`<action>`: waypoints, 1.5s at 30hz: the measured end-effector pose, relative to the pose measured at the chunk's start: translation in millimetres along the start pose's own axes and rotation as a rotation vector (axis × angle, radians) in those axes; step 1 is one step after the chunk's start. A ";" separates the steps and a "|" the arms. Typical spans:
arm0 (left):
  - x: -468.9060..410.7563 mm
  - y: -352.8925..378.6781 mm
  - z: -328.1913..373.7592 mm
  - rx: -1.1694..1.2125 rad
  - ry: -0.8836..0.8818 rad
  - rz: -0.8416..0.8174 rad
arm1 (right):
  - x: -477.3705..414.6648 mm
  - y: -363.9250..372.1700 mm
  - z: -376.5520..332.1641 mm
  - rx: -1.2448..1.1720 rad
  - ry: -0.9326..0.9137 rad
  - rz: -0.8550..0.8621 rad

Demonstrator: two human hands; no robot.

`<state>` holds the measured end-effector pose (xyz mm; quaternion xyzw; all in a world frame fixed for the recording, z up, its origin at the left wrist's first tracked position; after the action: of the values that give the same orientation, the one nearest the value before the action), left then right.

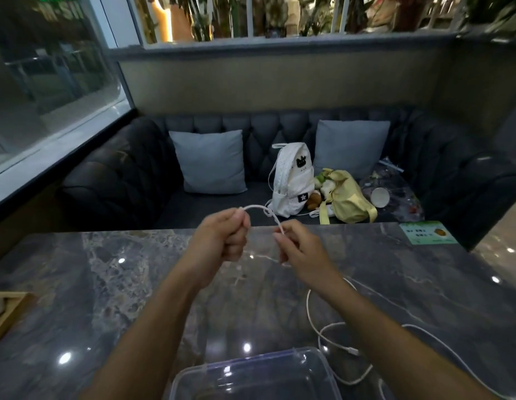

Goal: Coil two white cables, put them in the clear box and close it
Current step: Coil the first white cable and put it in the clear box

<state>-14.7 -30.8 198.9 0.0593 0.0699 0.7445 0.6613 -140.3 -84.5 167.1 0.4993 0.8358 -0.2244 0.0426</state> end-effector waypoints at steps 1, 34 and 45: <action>2.5 -0.8 9.4 0.040 0.015 -0.007 | 3.0 -0.3 -2.2 -0.014 0.011 -0.008; 77.0 -22.2 48.2 0.185 0.084 0.330 | 62.5 -4.5 -94.0 0.765 -0.422 -0.196; 87.9 23.3 17.1 -0.118 -0.126 -0.099 | 71.2 -19.1 -142.1 0.582 -0.460 -0.241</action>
<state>-44.8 54.2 219.5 0.0634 -0.0128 0.7085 0.7027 -170.4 25.3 279.7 0.3255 0.7584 -0.5615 0.0591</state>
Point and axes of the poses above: each hand's wrist, its own x-axis away from the middle knuckle, its own y-axis out of the palm, z = x × y, the point moved 7 cm from there along -x, towards the middle knuckle, and after that the axes turned 1 degree about z, right-handed, at the moved point
